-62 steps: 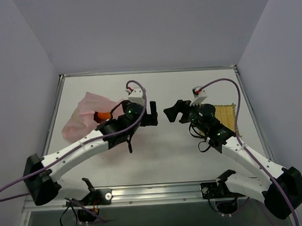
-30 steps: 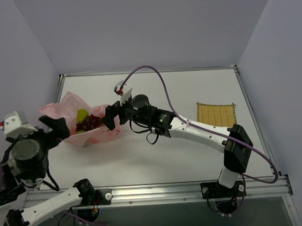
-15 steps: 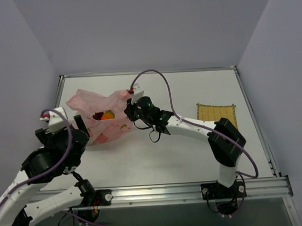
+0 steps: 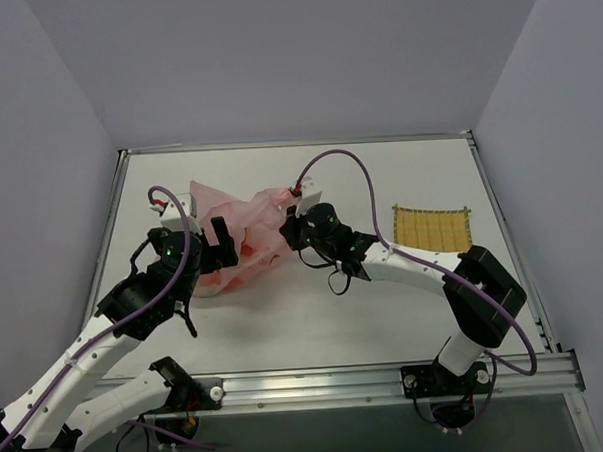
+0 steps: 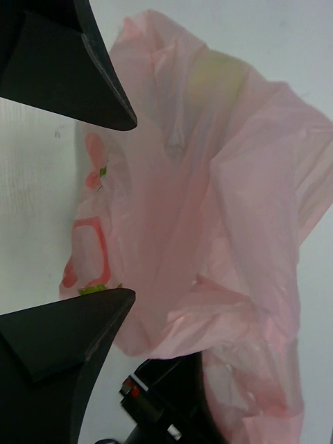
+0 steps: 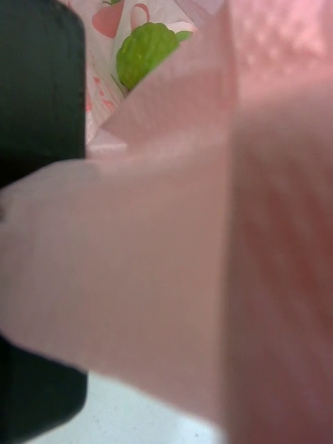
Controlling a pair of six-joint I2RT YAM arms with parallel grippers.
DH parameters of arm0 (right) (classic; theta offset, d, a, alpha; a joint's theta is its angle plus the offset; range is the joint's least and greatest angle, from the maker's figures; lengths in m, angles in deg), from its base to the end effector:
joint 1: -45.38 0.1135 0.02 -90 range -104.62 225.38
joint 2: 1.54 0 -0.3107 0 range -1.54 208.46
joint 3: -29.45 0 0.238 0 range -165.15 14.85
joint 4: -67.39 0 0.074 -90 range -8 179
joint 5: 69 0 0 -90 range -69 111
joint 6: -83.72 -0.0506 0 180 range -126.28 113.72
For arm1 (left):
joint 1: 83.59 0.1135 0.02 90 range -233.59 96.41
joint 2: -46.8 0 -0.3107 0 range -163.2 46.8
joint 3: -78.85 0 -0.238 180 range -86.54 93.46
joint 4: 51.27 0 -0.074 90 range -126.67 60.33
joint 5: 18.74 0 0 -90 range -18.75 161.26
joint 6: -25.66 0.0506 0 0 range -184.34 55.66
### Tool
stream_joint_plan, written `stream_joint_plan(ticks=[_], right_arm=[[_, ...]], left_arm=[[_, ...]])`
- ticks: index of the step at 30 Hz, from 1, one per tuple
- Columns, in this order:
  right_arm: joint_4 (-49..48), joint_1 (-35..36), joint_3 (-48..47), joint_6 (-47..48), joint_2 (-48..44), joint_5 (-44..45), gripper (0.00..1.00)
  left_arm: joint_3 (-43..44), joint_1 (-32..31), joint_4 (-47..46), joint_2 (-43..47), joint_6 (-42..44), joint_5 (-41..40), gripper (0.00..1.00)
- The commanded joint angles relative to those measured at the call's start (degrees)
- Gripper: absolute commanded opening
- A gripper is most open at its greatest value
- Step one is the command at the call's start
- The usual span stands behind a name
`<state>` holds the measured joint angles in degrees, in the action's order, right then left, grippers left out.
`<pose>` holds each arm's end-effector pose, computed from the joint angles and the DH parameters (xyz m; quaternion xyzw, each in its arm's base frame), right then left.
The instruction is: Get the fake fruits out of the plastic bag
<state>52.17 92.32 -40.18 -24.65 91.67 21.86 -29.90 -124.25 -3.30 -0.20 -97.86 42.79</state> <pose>0.2592 0.2762 0.3104 -0.1820 0.7346 0.3479 0.5534 0.1170 -0.0687 0.3908 -0.0836 0.8184 -0.1553 0.5469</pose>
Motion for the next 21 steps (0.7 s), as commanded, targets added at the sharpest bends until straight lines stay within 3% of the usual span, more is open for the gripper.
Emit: stream_joint_plan(ticks=[1,6,10,12,14,16,17,19,21], right_arm=[[-4.18,-0.09,0.36,-0.35,-0.14,-2.08,0.0],[-4.98,-0.09,0.0,-1.31,1.45,-2.88,0.0],[-5.86,-0.09,0.62,-1.84,1.19,-3.33,0.0],[-5.77,-0.09,0.88,-1.84,0.92,-2.89,0.0],[-5.77,-0.18,1.58,-1.76,0.57,-2.62,0.0],[-6.03,-0.27,2.03,-1.76,0.48,-2.45,0.0],[-6.04,-0.35,2.46,-1.93,0.74,-2.36,0.0],[-6.73,-0.71,2.82,-2.28,1.01,-2.36,0.0],[-7.7,-1.06,3.96,-2.98,1.27,-2.44,0.0]], left_arm=[[-0.83,1.29,-4.8,3.23,-2.51,10.7,0.95],[-2.68,1.55,-3.4,1.23,-3.4,9.32,0.94],[-3.2,4.97,-11.01,-5.19,-2.52,15.88,0.95],[-2.59,5.07,-11.83,-9.31,-1.56,12.76,0.98],[-1.71,6.11,-10.34,-11.52,-2.07,6.44,0.78],[-3.02,7.35,-10.86,-13.02,-3.3,5.27,0.59],[-3.64,7.88,-10.26,-13.37,-4.27,2.05,0.28],[-4.78,8.67,-6.5,-13.64,-7.94,-1.48,0.05],[-7.94,9.81,-4.37,-11.11,-10.5,-5.7,0.02]])
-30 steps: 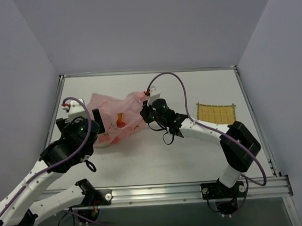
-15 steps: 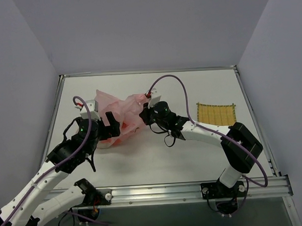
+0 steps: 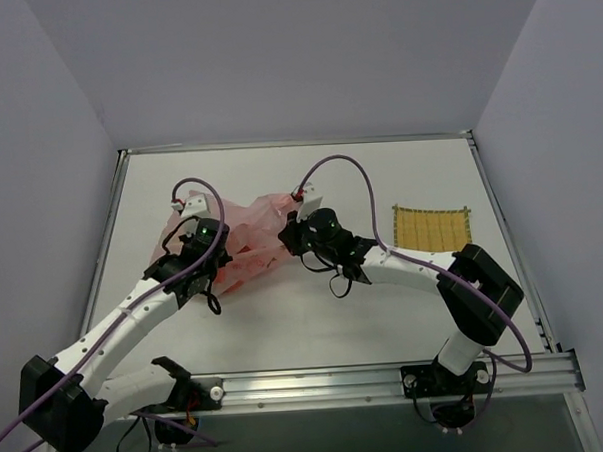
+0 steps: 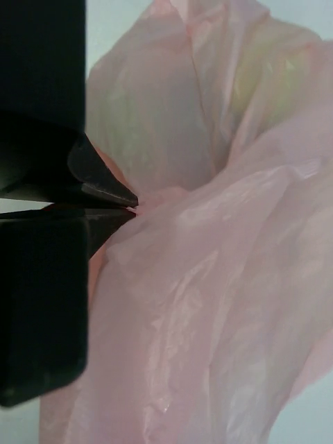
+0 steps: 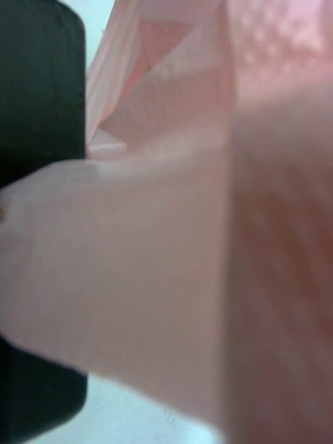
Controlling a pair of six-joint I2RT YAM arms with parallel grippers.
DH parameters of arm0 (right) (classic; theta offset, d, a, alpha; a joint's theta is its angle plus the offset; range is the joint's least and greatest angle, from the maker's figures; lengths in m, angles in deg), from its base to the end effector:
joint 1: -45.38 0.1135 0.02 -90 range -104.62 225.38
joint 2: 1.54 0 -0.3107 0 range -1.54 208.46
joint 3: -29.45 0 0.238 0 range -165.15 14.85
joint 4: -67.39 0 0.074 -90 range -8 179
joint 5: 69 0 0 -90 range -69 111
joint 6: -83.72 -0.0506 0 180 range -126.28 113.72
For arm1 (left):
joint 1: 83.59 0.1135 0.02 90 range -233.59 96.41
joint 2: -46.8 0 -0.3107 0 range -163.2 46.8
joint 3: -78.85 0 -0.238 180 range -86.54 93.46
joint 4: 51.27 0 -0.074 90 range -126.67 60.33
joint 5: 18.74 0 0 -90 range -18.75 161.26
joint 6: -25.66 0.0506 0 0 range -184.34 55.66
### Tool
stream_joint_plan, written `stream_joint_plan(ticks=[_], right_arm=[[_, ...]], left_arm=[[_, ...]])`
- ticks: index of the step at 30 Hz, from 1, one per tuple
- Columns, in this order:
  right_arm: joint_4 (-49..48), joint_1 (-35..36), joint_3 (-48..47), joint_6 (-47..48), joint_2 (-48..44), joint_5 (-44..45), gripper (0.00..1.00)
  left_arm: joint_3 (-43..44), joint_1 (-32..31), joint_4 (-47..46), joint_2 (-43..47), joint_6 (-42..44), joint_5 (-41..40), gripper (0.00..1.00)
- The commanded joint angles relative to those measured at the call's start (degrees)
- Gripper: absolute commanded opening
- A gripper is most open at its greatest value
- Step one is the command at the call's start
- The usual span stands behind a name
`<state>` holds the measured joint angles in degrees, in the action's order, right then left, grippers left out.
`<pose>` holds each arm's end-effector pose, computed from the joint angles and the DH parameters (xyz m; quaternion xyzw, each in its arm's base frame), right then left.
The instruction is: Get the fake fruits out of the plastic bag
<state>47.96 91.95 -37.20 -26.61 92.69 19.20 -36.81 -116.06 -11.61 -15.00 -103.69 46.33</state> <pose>0.2582 0.2750 0.2955 -0.1815 0.7334 0.3709 0.5400 0.1857 -0.0929 0.3255 -0.1484 0.8670 -0.0985 0.4655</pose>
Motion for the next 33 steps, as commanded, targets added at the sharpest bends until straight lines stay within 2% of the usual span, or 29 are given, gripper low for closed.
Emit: stream_joint_plan(ticks=[1,3,6,10,16,19,23,24,26,27,29,30,32,33], right_arm=[[-4.53,-0.95,1.42,-1.28,0.42,0.31,0.0],[-5.42,-1.3,2.39,-1.98,1.3,0.83,0.0],[-6.91,-1.57,3.53,-3.38,3.32,3.9,0.0],[-7.97,-1.74,4.67,-6.98,6.57,8.47,0.0],[-9.2,-1.74,8.28,-13.67,9.12,12.69,0.0],[-7.19,-1.74,8.72,-14.73,8.51,14.63,0.0],[-6.56,-1.04,8.64,-12.98,3.43,15.69,0.01],[-6.39,-1.04,7.94,-12.62,3.06,15.6,0.01],[-5.95,-0.95,7.06,-12.27,2.88,15.43,0.01],[-5.86,-0.95,6.1,-11.92,3.14,15.34,0.01],[-5.6,-0.86,5.21,-11.74,4.19,14.81,0.01],[-5.6,-0.86,4.6,-11.83,4.46,14.55,0.01],[-5.95,-0.86,4.24,-12.0,5.08,14.2,0.01],[-5.95,-0.86,4.07,-12.01,5.17,13.5,0.01]], left_arm=[[-2.35,2.05,5.95,5.18,-7.29,-9.96,0.02],[-6.22,2.76,8.33,11.4,-10.38,-14.24,0.02],[-10.69,4.34,11.06,19.05,-14.17,-15.59,0.02],[-13.78,8.02,14.31,23.65,-18.9,-15.86,0.02],[-19.23,9.26,13.44,26.38,-23.49,-11.64,0.02],[-19.42,9.27,10.82,27.25,-21.14,-9.53,0.03],[-16.71,9.0,2.72,32.08,-9.62,4.42,0.03],[-15.73,8.65,1.84,33.22,-7.95,10.63,0.07],[-12.49,8.48,2.54,33.06,-4.52,16.63,0.19],[-11.77,8.21,2.45,32.54,-3.29,23.19,0.38],[-10.89,6.46,2.8,32.18,-1.78,26.84,0.55],[-10.37,5.41,2.45,32.01,-1.17,27.73,0.72],[-9.31,1.37,2.98,31.04,0.5,24.07,0.87],[-7.13,-0.04,2.98,28.95,1.46,22.83,0.99]])
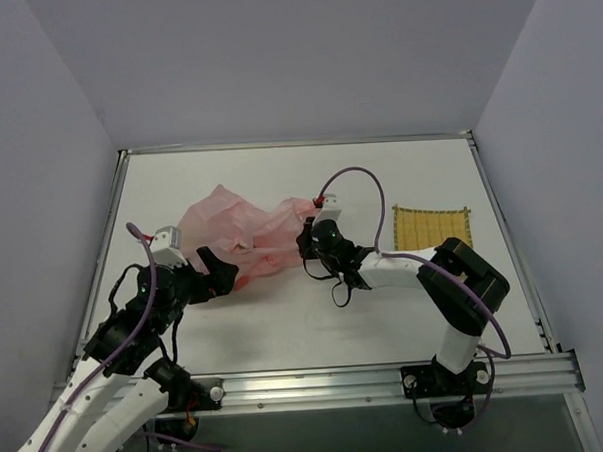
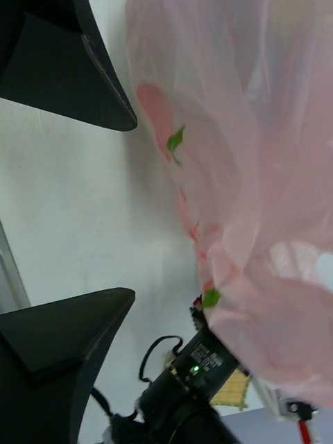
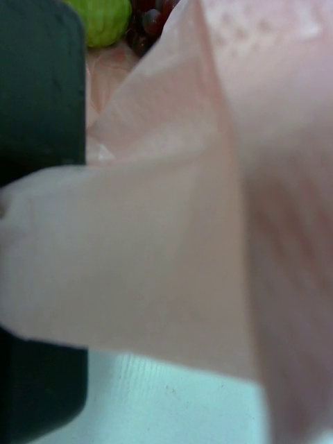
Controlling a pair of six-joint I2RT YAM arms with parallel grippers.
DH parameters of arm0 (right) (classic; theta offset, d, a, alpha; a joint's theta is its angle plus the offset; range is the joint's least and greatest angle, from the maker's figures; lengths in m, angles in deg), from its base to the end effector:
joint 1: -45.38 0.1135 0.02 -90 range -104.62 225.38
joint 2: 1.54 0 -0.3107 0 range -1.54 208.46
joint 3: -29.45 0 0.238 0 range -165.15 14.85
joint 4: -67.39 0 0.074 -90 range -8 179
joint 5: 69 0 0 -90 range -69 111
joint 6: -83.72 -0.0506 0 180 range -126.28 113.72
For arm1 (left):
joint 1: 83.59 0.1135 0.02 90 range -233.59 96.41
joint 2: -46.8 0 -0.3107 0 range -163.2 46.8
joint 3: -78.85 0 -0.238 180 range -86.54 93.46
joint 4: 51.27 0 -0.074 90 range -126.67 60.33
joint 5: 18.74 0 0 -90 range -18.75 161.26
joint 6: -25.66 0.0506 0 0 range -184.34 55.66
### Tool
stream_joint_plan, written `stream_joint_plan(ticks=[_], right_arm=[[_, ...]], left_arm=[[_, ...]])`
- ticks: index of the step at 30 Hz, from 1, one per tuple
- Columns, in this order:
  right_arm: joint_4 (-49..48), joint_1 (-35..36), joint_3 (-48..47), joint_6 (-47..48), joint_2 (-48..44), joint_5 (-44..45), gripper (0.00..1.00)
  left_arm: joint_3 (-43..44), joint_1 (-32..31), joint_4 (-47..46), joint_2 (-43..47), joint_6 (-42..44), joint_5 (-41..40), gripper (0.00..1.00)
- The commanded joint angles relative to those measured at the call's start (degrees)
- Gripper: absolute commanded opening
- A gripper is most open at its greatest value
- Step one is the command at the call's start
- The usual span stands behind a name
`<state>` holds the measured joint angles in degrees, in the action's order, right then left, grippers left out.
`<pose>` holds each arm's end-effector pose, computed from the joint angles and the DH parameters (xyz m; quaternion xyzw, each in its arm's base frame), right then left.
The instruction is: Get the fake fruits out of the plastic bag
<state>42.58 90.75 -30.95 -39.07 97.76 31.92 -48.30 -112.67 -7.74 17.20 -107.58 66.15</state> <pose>0.2705 0.2604 0.2406 -0.0278 0.7866 0.3277 0.5226 0.0767 -0.0375 0.3178 -0.1263 0.8103 -0.3074 0.4826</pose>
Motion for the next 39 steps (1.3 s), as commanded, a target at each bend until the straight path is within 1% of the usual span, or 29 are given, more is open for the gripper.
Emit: stream_joint_plan(ticks=[1,2,3,4,5,6,7,8,9,10,11,12,14,15,16,17,18,20,21,22,24,25,27,30,31,33,35,38,39], right_arm=[[-0.57,0.43,-2.54,0.63,0.1,0.42,0.01],[-0.48,0.43,-2.63,0.72,0.1,0.16,0.01],[-0.14,0.43,-2.8,0.89,-0.08,-0.1,0.01],[0.13,0.51,-2.8,0.98,-0.25,-0.11,0.01],[0.13,0.6,-2.72,1.33,-0.78,-0.11,0.01],[0.22,0.69,-2.54,1.51,-0.96,-0.11,0.01],[0.39,0.78,-2.45,1.59,-1.31,-0.37,0.01],[0.57,0.78,-2.28,1.77,-1.4,-0.37,0.01],[0.66,0.95,-2.19,1.94,-1.57,-0.37,0.01],[0.75,1.22,-1.75,2.12,-1.92,-0.46,0.01],[0.66,1.3,-1.57,2.21,-2.1,-0.46,0.01],[0.57,1.39,-1.31,2.3,-2.45,-0.46,0.01],[0.48,1.48,-0.87,2.56,-3.06,-0.55,0.01],[0.48,1.31,-0.35,2.74,-3.24,-0.55,0.01],[0.48,1.31,-0.17,2.82,-3.33,-0.46,0.01],[0.48,1.13,0.01,2.91,-3.24,-0.28,0.01],[0.4,1.04,0.18,2.83,-3.24,-0.28,0.01],[-0.3,0.87,0.19,2.56,-2.28,-0.54,0.01],[-1.09,0.95,0.27,2.3,-1.84,-0.81,0.01],[-1.62,0.87,0.27,1.95,-1.05,-1.16,0.01],[-2.94,0.95,0.54,1.68,-0.52,-1.86,0.01],[-3.12,0.95,0.8,1.6,-0.17,-1.86,0.01],[-3.29,1.22,1.24,1.42,0.01,-1.87,0.01],[-4.69,2.09,2.38,0.46,0.62,-2.39,0.01],[-4.88,2.36,2.47,0.19,1.76,-2.83,0.01],[-5.23,2.89,2.47,-0.86,3.17,-3.18,0.01],[-4.27,2.63,1.86,-2.18,5.28,-1.43,0.01],[-2.68,0.26,1.86,-5.08,6.25,-0.38,0.03],[-1.81,-0.44,1.68,-5.69,5.99,-0.02,0.04]], left_arm=[[5.78,-4.92,-1.15,-4.66,7.36,1.86,0.94],[7.45,-8.15,-1.24,-6.33,8.52,-2.59,0.94],[9.03,-9.84,-1.33,-9.74,9.66,-5.15,0.94],[12.09,-11.51,-1.77,-11.25,11.84,-7.7,0.94],[13.43,-14.05,-2.55,-12.83,12.82,-12.17,0.94],[14.4,-14.94,-3.52,-15.72,13.62,-12.21,0.94],[15.71,-15.3,-6.22,-17.14,14.93,-14.04,0.94],[16.34,-15.3,-7.12,-18.81,15.2,-14.4,0.94],[17.12,-15.3,-6.96,-22.56,15.29,-16.15,0.94],[18.61,-15.3,-6.35,-24.6,15.29,-21.91,0.94],[18.89,-15.3,-5.9,-26.71,15.38,-21.97,0.94],[19.06,-14.96,-5.2,-30.39,15.21,-26.67,0.94],[20.11,-14.69,-2.14,-34.7,13.37,-32.04,0.94],[20.21,-14.78,1.1,-35.43,10.4,-37.64,0.96],[19.77,-14.78,1.57,-35.61,9.5,-39.53,1.0],[17.68,-14.69,1.66,-34.91,8.54,-40.94,0.9],[16.35,-14.6,1.66,-34.38,7.31,-42.34,0.68],[13.72,-12.15,2.27,-33.16,2.92,-42.54,0.48],[10.66,-10.83,2.19,-32.89,0.38,-41.75,0.3],[8.98,-8.3,2.1,-32.71,-0.86,-41.05,0.21],[4.07,-5.74,2.1,-31.48,-4.89,-39.56,0.03],[2.3,-3.98,1.49,-30.7,-5.79,-36.85,0.02],[-3.31,-3.79,0.17,-26.4,-9.81,-35.25,0.02],[-7.99,-3.79,1.39,-20.42,-15.79,-33.31,0.02],[-10.09,-3.88,2.0,-19.1,-16.95,-33.22,0.02],[-11.51,-4.23,3.58,-14.53,-18.88,-31.9,0.02],[-13.27,-5.02,4.73,-9.89,-19.77,-31.29,0.03],[-14.07,-5.99,6.83,-4.43,-20.21,-31.19,0.02],[-14.42,-6.25,6.58,-3.1,-18.91,-31.2,0.02]])
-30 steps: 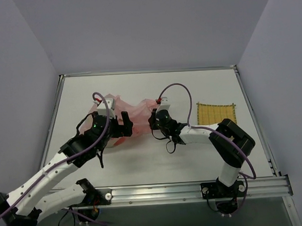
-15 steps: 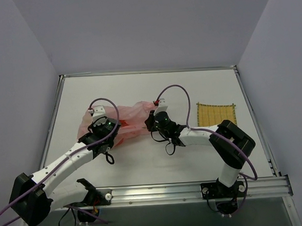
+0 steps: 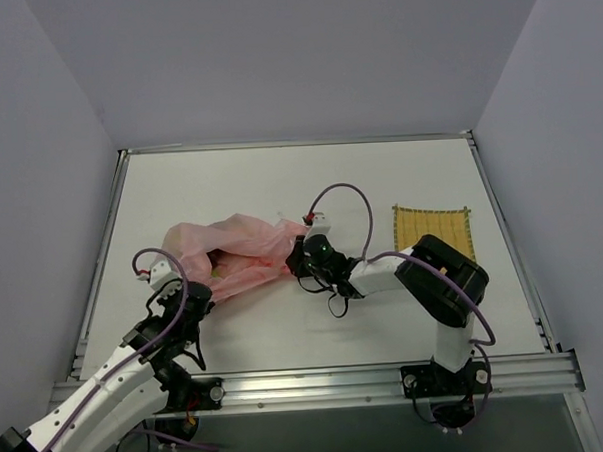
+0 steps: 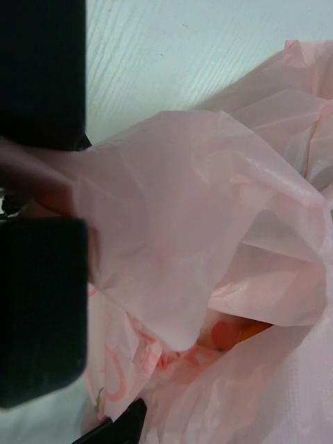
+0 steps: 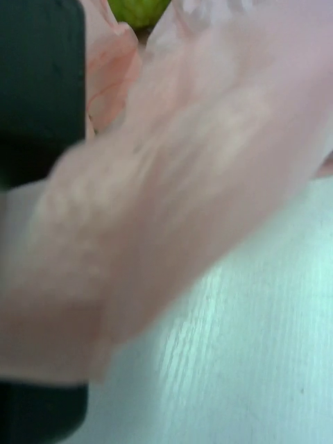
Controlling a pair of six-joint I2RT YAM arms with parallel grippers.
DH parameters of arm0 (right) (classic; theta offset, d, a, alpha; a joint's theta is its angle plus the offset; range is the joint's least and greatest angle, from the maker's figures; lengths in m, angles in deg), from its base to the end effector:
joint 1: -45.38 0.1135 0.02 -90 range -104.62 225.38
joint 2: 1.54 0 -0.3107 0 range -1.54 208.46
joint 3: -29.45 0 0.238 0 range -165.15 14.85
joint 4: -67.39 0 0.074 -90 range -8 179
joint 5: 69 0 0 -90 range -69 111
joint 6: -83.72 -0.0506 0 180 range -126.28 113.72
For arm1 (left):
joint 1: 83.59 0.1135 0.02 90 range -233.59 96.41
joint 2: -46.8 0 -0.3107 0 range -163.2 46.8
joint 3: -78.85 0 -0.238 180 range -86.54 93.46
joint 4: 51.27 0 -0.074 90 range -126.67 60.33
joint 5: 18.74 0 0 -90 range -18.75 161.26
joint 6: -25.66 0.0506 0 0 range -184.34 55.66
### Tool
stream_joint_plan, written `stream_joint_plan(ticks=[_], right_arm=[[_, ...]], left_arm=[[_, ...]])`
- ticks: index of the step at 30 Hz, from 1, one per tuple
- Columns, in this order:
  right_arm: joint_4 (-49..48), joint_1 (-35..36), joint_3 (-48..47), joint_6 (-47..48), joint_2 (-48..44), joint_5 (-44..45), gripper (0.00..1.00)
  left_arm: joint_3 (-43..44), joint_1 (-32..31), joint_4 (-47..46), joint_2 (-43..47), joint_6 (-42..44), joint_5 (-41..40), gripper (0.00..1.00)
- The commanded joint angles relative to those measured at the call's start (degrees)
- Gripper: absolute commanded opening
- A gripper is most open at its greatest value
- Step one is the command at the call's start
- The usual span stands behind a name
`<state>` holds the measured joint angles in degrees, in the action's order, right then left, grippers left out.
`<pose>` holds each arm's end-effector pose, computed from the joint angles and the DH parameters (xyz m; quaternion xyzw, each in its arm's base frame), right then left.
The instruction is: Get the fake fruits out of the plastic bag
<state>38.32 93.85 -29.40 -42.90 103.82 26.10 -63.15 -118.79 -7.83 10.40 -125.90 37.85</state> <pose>0.2585 0.2851 0.2032 -0.0569 0.8038 0.3733 0.4598 0.0932 -0.0317 0.2270 -0.3136 0.8247 -0.1178 0.4557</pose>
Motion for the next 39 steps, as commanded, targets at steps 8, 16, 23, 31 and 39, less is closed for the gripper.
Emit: stream_joint_plan(ticks=[8,16,23,31,39], right_arm=[[18.42,-4.26,-3.91,6.46,-14.73,7.9,0.86],[32.16,-1.8,-4.62,13.15,-35.37,9.75,0.91],[35.6,8.11,-12.95,16.93,-36.64,4.31,0.09],[24.7,18.77,-22.35,17.99,-11.63,1.76,0.04],[16.27,13.86,-30.1,17.11,7.64,2.29,0.0]], left_arm=[[-4.67,-0.39,-0.35,7.14,1.62,4.75,0.02],[-6.61,-1.45,-4.41,10.21,3.11,5.99,0.02],[-8.01,-1.98,-3.26,13.99,2.85,6.77,0.02],[-8.11,-2.85,-1.6,14.34,2.76,6.34,0.02],[-7.84,-3.82,6.04,19.26,0.04,4.94,0.02]])
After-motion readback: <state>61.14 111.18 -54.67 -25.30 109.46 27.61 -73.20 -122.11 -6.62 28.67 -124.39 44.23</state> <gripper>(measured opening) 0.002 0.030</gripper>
